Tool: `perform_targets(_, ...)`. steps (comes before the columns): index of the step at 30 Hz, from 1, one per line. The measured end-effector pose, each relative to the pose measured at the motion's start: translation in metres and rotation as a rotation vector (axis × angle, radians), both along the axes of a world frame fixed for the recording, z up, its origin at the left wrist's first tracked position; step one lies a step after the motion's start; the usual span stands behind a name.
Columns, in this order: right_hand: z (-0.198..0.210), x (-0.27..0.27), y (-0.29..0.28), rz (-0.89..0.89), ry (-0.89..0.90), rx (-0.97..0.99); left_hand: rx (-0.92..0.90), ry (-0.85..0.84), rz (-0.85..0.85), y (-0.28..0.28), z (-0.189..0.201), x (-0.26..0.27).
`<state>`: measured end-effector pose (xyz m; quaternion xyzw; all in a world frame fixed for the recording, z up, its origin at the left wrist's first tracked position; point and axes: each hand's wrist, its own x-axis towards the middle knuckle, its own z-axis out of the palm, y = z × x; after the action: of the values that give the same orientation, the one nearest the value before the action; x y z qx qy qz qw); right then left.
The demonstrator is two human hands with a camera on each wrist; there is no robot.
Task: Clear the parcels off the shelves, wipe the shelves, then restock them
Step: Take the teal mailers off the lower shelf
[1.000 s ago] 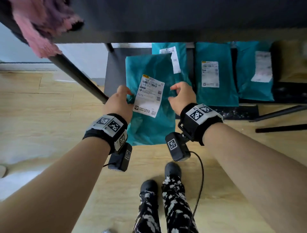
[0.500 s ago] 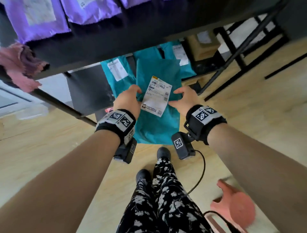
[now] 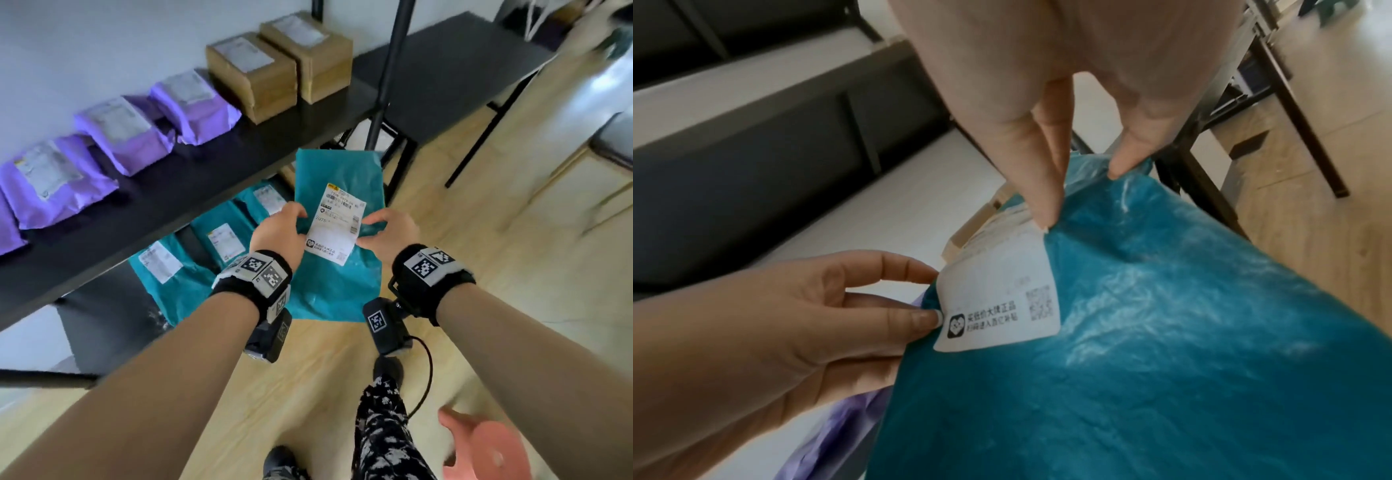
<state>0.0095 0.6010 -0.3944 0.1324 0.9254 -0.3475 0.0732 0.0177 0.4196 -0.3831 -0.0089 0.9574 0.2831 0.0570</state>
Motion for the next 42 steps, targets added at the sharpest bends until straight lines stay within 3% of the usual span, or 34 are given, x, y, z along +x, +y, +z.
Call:
perform_targets(10, 0.022, -0.129, 0.175, -0.019, 0.024, -0.023, -0.029, 0.028, -0.037, 0.172, 0.019, -0.135)
perform_targets(17, 0.025, -0.207, 0.242, 0.019, -0.043, 0.010, -0.067, -0.065, -0.092, 0.241, 0.009, -0.212)
perform_targets(26, 0.010, -0.343, 0.271, 0.033, -0.118, 0.074, 0.023, -0.120, -0.050, 0.273, -0.017, -0.332)
perform_targets(32, -0.014, -0.422, 0.272, 0.114, -0.153, 0.034, 0.012, -0.233, 0.046, 0.278, -0.030, -0.379)
perform_targets(42, -0.049, -0.513, 0.263, 0.541, -0.229, 0.120, 0.021, -0.350, 0.388, 0.308, -0.048, -0.413)
